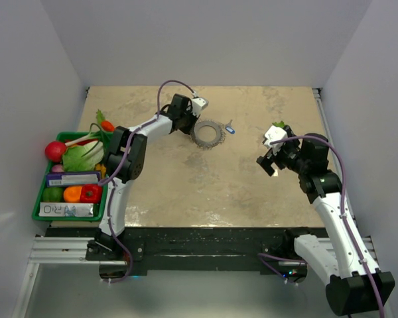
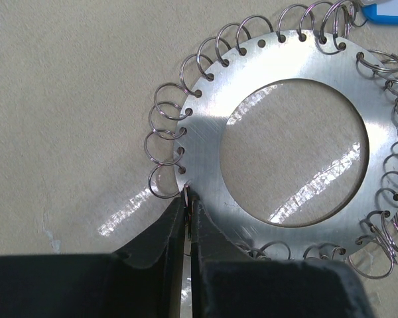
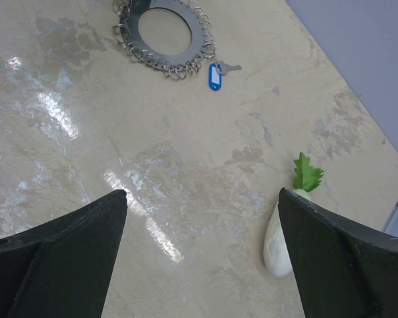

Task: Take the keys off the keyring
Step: Pick up the keyring from the center of the board.

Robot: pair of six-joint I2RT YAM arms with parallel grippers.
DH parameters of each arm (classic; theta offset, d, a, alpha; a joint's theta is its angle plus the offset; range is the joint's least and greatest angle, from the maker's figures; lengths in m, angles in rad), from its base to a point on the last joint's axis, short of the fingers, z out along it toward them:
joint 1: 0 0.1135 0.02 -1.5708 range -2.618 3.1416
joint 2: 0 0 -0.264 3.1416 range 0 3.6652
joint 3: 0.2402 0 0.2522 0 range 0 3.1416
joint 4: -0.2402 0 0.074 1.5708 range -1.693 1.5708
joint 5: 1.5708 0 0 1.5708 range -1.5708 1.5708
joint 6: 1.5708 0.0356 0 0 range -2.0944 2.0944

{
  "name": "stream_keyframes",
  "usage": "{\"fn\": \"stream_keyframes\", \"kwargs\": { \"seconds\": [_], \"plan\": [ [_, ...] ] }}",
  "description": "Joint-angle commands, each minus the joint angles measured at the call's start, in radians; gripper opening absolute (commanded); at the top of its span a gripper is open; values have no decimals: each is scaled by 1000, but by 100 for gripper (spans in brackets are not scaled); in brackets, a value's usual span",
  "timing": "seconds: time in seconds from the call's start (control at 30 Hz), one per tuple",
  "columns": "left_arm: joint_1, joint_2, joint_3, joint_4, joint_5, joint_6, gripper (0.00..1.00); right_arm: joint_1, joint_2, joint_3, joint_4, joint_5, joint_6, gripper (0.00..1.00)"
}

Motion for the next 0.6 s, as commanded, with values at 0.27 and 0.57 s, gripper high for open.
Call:
{"fn": "stream_keyframes", "kwargs": {
  "seconds": [0.27,0.57],
  "plan": [
    [-6,-52,7,-16,48,46,0,-3,-5,-6,10,-28,1,99],
    [-6,-118,-40,-9,97,72,0,-3,-54,-7,112,27,300,99]
  ]
}}
